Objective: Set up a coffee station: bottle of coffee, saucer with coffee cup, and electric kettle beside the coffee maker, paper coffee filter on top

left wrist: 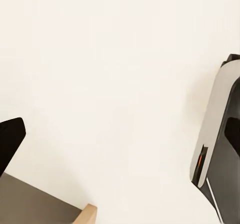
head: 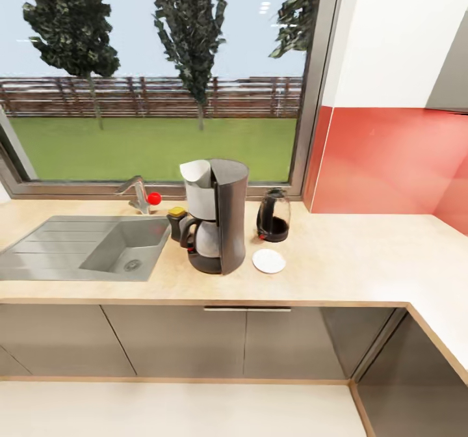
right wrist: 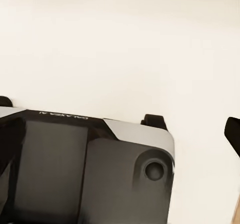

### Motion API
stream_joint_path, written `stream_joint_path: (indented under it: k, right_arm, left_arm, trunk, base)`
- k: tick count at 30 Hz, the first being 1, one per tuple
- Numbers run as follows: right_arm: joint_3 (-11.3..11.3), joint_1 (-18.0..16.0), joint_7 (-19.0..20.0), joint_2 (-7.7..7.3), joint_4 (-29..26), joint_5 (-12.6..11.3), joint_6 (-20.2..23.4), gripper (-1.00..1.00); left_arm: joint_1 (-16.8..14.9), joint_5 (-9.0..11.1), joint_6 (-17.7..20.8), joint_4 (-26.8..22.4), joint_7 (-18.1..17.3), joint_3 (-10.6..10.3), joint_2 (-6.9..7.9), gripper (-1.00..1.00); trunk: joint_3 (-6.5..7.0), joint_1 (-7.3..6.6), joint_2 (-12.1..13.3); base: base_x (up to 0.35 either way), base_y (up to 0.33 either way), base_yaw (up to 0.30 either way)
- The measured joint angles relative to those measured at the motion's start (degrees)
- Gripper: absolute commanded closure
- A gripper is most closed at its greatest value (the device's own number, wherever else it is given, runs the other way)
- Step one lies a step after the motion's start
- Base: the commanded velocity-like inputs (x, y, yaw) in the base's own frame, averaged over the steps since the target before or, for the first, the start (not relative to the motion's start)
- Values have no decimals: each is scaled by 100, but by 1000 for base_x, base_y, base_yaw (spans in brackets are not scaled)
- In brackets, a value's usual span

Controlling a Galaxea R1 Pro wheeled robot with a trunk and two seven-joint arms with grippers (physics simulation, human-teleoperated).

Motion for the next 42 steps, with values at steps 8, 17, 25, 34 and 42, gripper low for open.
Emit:
stream_joint_path:
  k: [8,17,25,34,42]
  right_arm:
    - [45,0,5,-75,-2,243,-112,-100]
    - [58,0,-1,-90,-1,309,-137,-100]
    - [48,0,-12,-30,-10,326,-138,-100]
    - [-722,0,-17,132,-8,1415,-173,-100]
    - [-3443,49,-22,182,6,4445,-178,-100]
  left_arm:
    - [-2,19,5,-7,0,26,5,-100]
    - [-6,22,10,-9,8,35,0,-100]
    - [-6,23,14,-9,54,42,0,-100]
    - [-6,29,14,-9,63,30,6,-100]
    - [-6,30,14,-9,40,27,3,-100]
  trunk:
    - [0,0,0]
    - [0,0,0]
    - [0,0,0]
    - [0,0,0]
    - [0,0,0]
  base:
    - [0,305,0]
    - [0,305,0]
    - [0,305,0]
    - [0,305,0]
    - [0,305,0]
